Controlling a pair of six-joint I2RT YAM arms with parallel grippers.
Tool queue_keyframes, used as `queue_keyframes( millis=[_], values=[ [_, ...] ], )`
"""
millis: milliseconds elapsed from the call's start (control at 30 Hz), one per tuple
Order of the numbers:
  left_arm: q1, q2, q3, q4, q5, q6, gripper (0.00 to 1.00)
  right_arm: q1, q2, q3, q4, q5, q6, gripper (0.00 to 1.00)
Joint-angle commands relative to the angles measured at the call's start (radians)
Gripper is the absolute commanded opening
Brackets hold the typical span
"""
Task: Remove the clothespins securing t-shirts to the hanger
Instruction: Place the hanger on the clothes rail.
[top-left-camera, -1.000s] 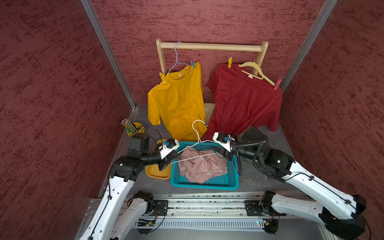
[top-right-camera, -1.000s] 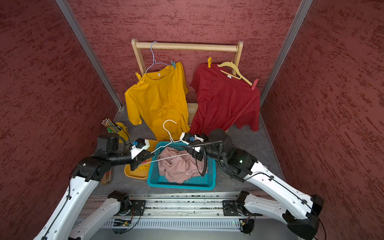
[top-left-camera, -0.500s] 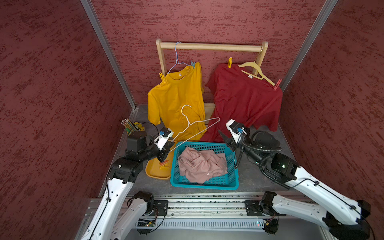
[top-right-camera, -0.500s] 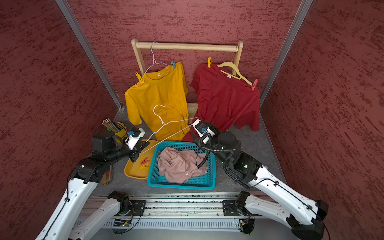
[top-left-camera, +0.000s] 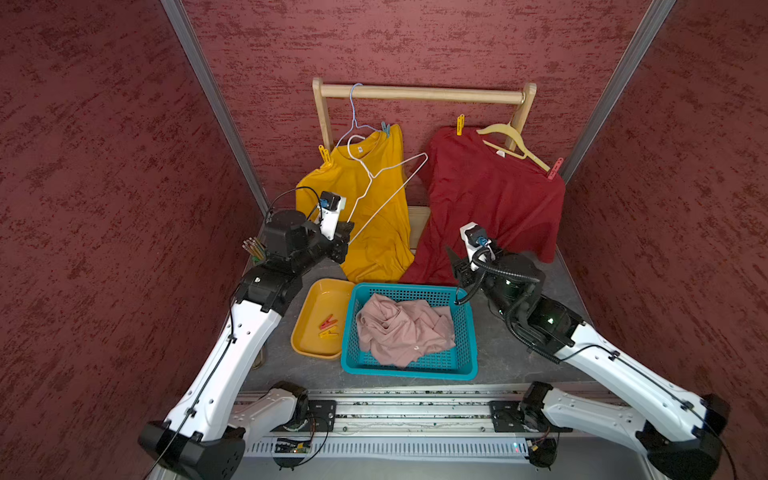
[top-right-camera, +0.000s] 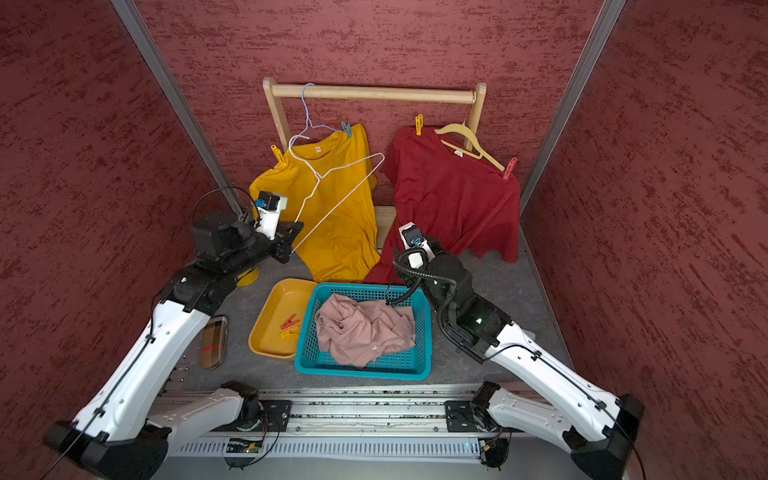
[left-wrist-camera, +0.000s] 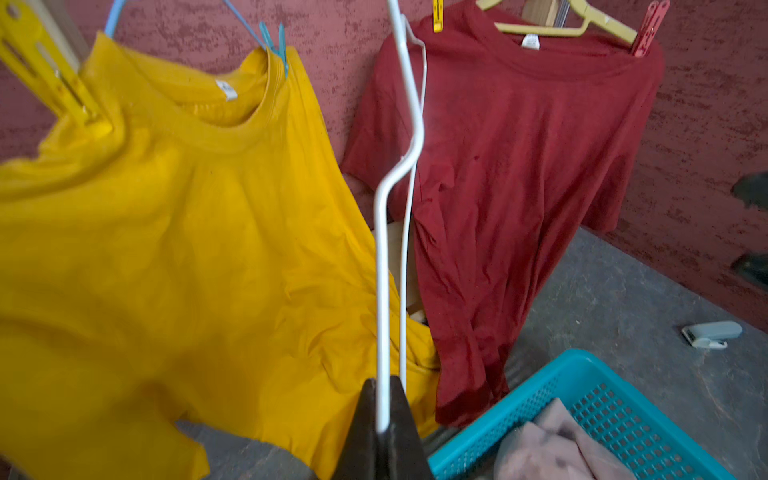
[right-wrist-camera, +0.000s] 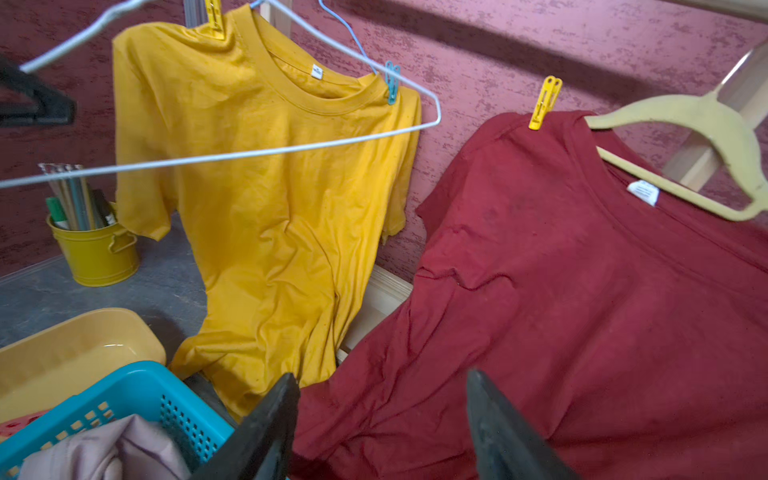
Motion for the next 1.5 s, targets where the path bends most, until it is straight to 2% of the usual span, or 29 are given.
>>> queue_keyframes(
  millis=[0, 133, 333, 467, 800, 1133, 1233, 1467],
  values=[
    [-0.016, 0.106, 0.123, 0.066, -0.063, -0.018, 0.0, -0.043, -0.009, -0.017, 0.046, -0.036, 0.052, 0.66],
    [-0.013, 0.268, 0.301, 0.083, -0.076, -0.033, 0.0, -0.097, -0.006, -0.026, 0.052, -0.079, 0.073, 0.67],
    [-0.002, 0.508, 0.581, 0.069, 0.003, -0.082, 0.0, -0.123, 0.005, -0.017, 0.055, -0.117, 0.082, 0.67],
    [0.005, 0.613, 0.693, 0.057, 0.005, -0.095, 0.0, -0.134, 0.005, -0.012, 0.047, -0.117, 0.085, 0.67],
    [0.014, 0.695, 0.686, 0.084, 0.004, -0.102, 0.0, -0.157, 0.0, 0.018, 0.03, -0.1, 0.081, 0.67],
    [0.02, 0.692, 0.675, 0.056, 0.009, -0.051, 0.0, -0.231, 0.087, 0.218, -0.078, -0.051, 0.07, 0.67],
    [0.021, 0.682, 0.672, 0.048, 0.032, -0.039, 0.18, -0.287, 0.11, 0.282, -0.098, -0.07, 0.093, 0.67],
    [0.025, 0.729, 0.737, 0.02, 0.087, -0.044, 0.17, -0.366, 0.136, 0.364, -0.132, -0.155, 0.17, 0.66]
  ],
)
